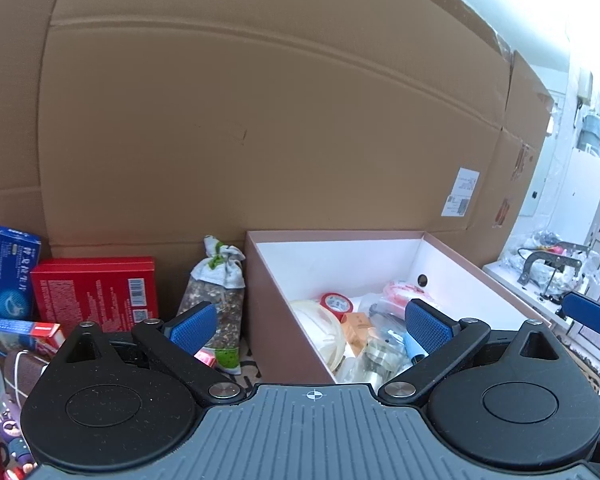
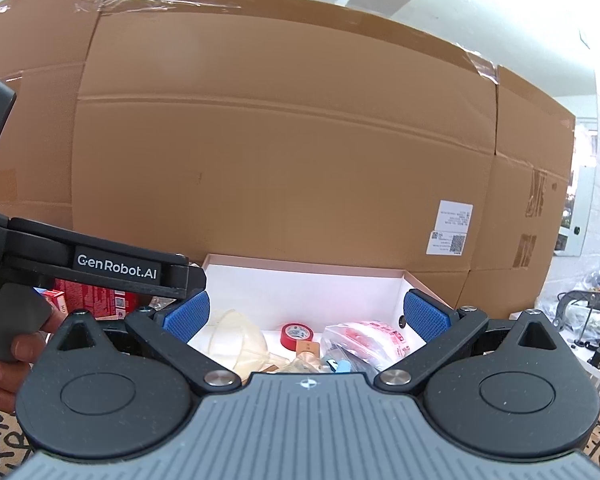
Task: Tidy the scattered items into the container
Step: 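Move both tools back from the box to the pile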
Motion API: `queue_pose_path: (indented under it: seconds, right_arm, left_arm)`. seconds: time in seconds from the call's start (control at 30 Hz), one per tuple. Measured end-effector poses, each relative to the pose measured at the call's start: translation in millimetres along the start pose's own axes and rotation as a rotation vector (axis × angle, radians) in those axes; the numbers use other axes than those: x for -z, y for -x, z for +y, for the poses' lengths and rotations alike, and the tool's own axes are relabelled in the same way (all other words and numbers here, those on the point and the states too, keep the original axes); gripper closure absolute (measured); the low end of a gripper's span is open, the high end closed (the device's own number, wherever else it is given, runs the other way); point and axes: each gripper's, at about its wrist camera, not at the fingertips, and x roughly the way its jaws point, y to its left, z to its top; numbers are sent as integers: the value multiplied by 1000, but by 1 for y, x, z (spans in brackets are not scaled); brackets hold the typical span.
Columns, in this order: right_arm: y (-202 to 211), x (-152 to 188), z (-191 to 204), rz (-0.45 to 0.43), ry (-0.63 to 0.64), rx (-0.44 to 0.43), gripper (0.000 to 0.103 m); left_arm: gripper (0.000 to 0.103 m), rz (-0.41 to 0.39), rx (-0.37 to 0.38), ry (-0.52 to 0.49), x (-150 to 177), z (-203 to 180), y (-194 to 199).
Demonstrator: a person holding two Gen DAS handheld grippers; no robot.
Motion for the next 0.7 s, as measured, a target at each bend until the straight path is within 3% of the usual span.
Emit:
queue_pose_path:
  seconds: [0.53,0.7]
  right_arm:
    - [19,-1,58,0,91,-96,0]
    - [24,9,82,22,113,-159,0]
  left_arm:
    - [0,-5,-47,60,20,45,45]
    - [0,-1,-80,94,45,73,72]
